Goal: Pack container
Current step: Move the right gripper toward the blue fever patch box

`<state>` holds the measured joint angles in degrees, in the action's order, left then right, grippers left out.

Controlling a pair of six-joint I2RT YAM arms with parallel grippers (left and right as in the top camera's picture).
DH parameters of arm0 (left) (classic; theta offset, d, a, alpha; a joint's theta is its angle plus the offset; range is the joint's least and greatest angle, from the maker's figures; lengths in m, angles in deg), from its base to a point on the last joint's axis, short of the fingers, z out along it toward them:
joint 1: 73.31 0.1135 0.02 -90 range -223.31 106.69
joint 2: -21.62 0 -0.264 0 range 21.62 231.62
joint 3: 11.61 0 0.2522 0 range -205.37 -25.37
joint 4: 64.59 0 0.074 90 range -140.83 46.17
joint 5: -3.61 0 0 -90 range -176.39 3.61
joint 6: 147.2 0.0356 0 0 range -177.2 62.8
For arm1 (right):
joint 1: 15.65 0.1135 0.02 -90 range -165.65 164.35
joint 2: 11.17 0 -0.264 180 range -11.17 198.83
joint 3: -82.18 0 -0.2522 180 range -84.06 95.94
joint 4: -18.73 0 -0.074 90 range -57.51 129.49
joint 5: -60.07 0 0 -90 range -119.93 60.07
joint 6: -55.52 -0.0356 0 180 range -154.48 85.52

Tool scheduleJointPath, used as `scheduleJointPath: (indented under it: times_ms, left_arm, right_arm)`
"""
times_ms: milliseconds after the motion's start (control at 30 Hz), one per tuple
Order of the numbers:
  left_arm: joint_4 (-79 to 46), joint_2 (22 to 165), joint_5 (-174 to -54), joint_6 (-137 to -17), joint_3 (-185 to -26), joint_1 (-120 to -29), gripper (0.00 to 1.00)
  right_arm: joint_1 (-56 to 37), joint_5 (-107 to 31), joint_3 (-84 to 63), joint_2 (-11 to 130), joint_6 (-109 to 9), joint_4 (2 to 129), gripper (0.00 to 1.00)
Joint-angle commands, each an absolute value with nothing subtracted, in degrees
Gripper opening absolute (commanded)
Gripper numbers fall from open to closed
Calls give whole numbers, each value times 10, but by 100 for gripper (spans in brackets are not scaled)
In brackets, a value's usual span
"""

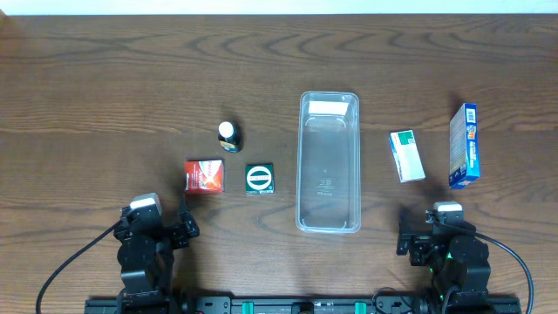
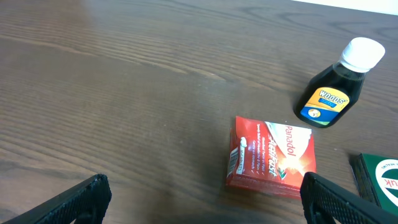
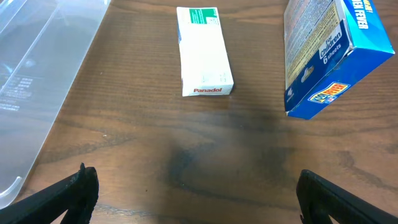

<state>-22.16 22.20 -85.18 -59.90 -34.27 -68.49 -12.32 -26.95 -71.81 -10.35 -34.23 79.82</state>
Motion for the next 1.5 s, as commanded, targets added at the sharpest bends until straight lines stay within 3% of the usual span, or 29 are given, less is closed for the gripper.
scheduleJointPath:
  times_ms: [0,733,1167,1300,1467]
  left_arm:
    - [-222,219,-858,-589,-333,-685,98]
    - [-222,219,-858,-589,-333,-685,98]
    - [-223,219,-858,-589,-333,-685,98]
    - [-222,219,-858,-589,-333,-685,98]
    - [-222,219,-858,-589,-333,-685,98]
  right_arm:
    - [-126,-272,-720,-109,-351,800,99]
    - [-126,-273,-720,-109,-351,767,99]
    - [-126,-548,-720,-109,-373,574,99]
    - [-126,-523,-715,-104,-472,509,99]
    - [-126,-452,-651,-41,-486,507,99]
